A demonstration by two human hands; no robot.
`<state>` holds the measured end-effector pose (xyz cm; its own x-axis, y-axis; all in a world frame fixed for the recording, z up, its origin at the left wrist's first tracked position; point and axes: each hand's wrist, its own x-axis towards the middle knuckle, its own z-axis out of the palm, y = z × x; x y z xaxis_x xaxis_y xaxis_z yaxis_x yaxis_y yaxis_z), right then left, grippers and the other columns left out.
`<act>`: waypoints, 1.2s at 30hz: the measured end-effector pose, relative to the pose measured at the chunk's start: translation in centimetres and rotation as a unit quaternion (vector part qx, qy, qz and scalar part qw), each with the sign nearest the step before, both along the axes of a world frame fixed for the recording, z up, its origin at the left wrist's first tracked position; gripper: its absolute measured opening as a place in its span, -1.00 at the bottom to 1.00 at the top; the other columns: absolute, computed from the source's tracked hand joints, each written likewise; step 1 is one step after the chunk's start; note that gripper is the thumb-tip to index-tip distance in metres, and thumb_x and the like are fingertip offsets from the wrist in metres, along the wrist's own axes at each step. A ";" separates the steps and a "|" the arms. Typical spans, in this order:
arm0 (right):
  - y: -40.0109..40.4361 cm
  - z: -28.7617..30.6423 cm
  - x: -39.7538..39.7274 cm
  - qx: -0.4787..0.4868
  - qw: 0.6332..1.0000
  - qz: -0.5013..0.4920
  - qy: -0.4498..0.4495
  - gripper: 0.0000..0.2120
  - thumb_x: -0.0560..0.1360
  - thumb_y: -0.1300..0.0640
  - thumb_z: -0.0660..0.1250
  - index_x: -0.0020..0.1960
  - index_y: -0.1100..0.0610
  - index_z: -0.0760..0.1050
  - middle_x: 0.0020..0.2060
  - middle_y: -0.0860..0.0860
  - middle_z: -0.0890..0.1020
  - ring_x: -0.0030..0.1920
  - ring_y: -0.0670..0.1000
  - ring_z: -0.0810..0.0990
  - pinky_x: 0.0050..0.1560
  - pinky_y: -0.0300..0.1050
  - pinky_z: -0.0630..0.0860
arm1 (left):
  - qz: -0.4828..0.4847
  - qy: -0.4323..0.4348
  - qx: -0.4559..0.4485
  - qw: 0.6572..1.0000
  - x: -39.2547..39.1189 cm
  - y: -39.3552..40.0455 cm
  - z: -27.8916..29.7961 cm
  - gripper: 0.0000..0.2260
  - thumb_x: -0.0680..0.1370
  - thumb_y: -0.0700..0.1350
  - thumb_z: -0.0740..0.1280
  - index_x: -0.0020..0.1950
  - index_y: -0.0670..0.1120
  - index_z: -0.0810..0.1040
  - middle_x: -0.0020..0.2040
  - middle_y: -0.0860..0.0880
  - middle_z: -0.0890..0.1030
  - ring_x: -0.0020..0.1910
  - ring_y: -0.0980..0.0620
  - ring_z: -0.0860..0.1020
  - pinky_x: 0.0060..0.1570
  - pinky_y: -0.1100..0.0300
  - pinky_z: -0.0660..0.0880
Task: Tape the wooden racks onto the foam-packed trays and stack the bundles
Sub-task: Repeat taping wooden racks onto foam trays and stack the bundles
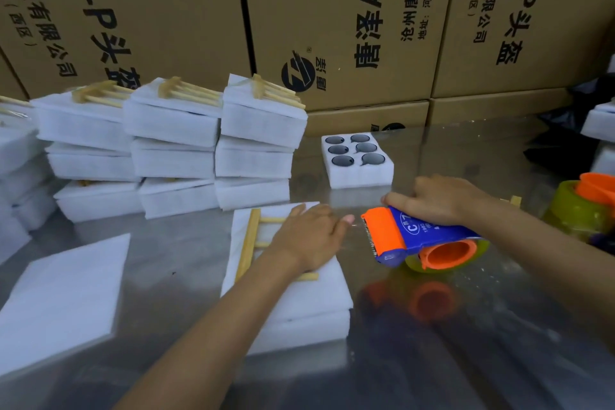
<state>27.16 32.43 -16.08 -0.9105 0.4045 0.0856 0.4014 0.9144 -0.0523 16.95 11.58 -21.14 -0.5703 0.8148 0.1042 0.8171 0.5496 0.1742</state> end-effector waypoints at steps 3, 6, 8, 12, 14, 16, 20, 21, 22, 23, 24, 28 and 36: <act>0.6 0.2 0.2 0.001 1.000 0.009 -0.015 -0.39 0.47 -0.47 0.00 -0.24 0.02 0.49 -0.31 -0.06 0.54 -0.27 -0.05 0.51 -0.32 -0.11 0.27 | -0.005 0.005 0.008 1.000 -0.1 0.2 -0.4 -0.52 0.71 0.11 -0.10 0.44 -0.03 0.46 0.39 -0.11 0.47 0.49 0.01 0.28 0.50 0.01 0.00; 1.7 0.9 0.3 0.019 0.999 0.002 -0.035 -0.37 0.45 -0.50 -0.01 -0.22 0.01 0.51 -0.29 -0.06 0.56 -0.26 -0.06 0.52 -0.32 -0.11 0.26 | -0.009 0.003 0.020 1.000 -0.1 0.2 -0.5 -0.50 0.70 0.12 -0.10 0.42 -0.06 0.47 0.35 -0.07 0.50 0.46 0.03 0.31 0.51 0.02 0.02; 3.1 1.3 1.4 0.025 0.998 -0.025 -0.050 -0.37 0.44 -0.52 -0.01 -0.21 0.00 0.51 -0.28 -0.06 0.57 -0.25 -0.05 0.53 -0.30 -0.11 0.28 | -0.014 -0.003 0.017 1.000 -0.1 0.0 -0.4 -0.49 0.70 0.13 -0.10 0.40 -0.06 0.48 0.33 -0.05 0.51 0.45 0.05 0.31 0.51 0.02 0.02; 5.5 0.1 3.5 0.038 0.997 -0.050 -0.036 -0.35 0.44 -0.50 -0.02 -0.22 0.03 0.52 -0.31 -0.04 0.59 -0.26 -0.04 0.55 -0.26 -0.11 0.33 | -0.016 0.004 0.001 1.000 0.4 0.2 -0.1 -0.59 0.70 0.14 -0.06 0.28 -0.04 0.46 0.28 -0.05 0.51 0.40 0.03 0.34 0.51 -0.04 0.03; 5.3 -0.5 3.1 0.060 0.997 -0.054 -0.020 -0.37 0.45 -0.48 0.00 -0.26 0.04 0.51 -0.35 -0.05 0.57 -0.29 -0.05 0.54 -0.31 -0.13 0.28 | -0.010 0.036 -0.005 0.999 0.7 0.5 0.3 -0.66 0.70 0.09 0.00 0.30 -0.06 0.42 0.28 -0.06 0.52 0.38 -0.01 0.39 0.52 -0.08 0.01; 4.7 -0.7 2.6 0.076 0.995 -0.061 -0.028 -0.39 0.45 -0.48 0.02 -0.25 0.03 0.48 -0.35 -0.06 0.55 -0.29 -0.06 0.52 -0.29 -0.14 0.31 | -0.007 0.049 0.022 0.999 1.2 1.0 1.1 -0.72 0.67 -0.01 0.08 0.31 -0.08 0.42 0.22 -0.07 0.58 0.30 -0.06 0.48 0.50 -0.06 0.06; 4.0 -0.9 1.9 0.095 0.992 -0.071 -0.044 -0.42 0.43 -0.50 0.01 -0.27 0.00 0.37 -0.35 -0.08 0.45 -0.29 -0.05 0.46 -0.16 -0.10 0.39 | -0.026 -0.071 0.047 0.996 2.1 3.0 2.0 -0.75 0.62 -0.06 0.15 0.17 -0.04 0.57 0.17 -0.07 0.64 0.16 -0.13 0.56 0.18 0.05 0.46; 3.9 -1.0 1.9 0.095 0.992 -0.072 -0.045 -0.43 0.43 -0.50 0.01 -0.27 0.00 0.36 -0.35 -0.08 0.44 -0.27 -0.04 0.46 -0.13 -0.09 0.41 | -0.024 -0.111 0.047 0.992 2.2 3.4 1.8 -0.75 0.62 -0.01 0.16 0.09 -0.04 0.61 0.12 -0.06 0.65 0.13 -0.12 0.57 0.13 0.05 0.50; 3.6 -1.0 1.8 0.097 0.992 -0.072 -0.045 -0.43 0.43 -0.50 0.01 -0.28 -0.01 0.34 -0.35 -0.08 0.43 -0.26 -0.03 0.47 -0.11 -0.08 0.44 | -0.020 -0.133 0.041 0.990 2.2 3.7 1.7 -0.74 0.61 0.03 0.19 0.00 -0.05 0.63 0.06 -0.05 0.66 0.08 -0.09 0.58 0.08 0.06 0.52; 3.3 -0.9 1.8 0.101 0.991 -0.074 -0.043 -0.44 0.43 -0.50 0.01 -0.29 -0.01 0.33 -0.36 -0.08 0.42 -0.24 -0.02 0.47 -0.09 -0.08 0.45 | -0.018 -0.137 0.036 0.990 2.1 3.8 1.4 -0.74 0.59 0.05 0.23 -0.05 -0.06 0.64 -0.01 -0.02 0.67 0.02 -0.06 0.58 0.01 0.10 0.52; 3.0 -0.8 1.8 0.109 0.990 -0.076 -0.041 -0.44 0.43 -0.50 0.01 -0.29 0.00 0.32 -0.36 -0.07 0.41 -0.23 0.00 0.47 -0.10 -0.08 0.45 | -0.014 -0.134 0.038 0.990 2.0 3.9 1.1 -0.77 0.56 0.05 0.27 -0.08 -0.04 0.65 -0.06 0.02 0.67 -0.02 -0.02 0.57 -0.06 0.13 0.50; 1.0 -1.0 1.4 0.158 0.983 -0.086 -0.023 -0.45 0.45 -0.46 0.03 -0.33 0.02 0.30 -0.22 -0.02 0.57 -0.16 0.06 0.52 -0.21 -0.09 0.34 | -0.044 -0.150 0.098 0.983 1.9 3.5 0.8 -0.87 0.53 0.01 0.36 -0.08 0.02 0.68 -0.18 0.14 0.63 -0.12 0.10 0.55 -0.17 0.19 0.43; -1.3 -2.0 -0.2 0.191 0.966 -0.168 0.047 -0.55 0.53 -0.29 0.09 -0.25 0.05 0.45 -0.18 0.00 0.62 -0.12 0.05 0.58 -0.32 -0.16 0.23 | -0.091 -0.302 0.266 0.911 2.2 2.6 1.3 -0.90 0.58 -0.17 0.37 -0.12 -0.12 0.63 -0.37 0.10 0.50 -0.37 0.17 0.45 -0.29 0.33 0.39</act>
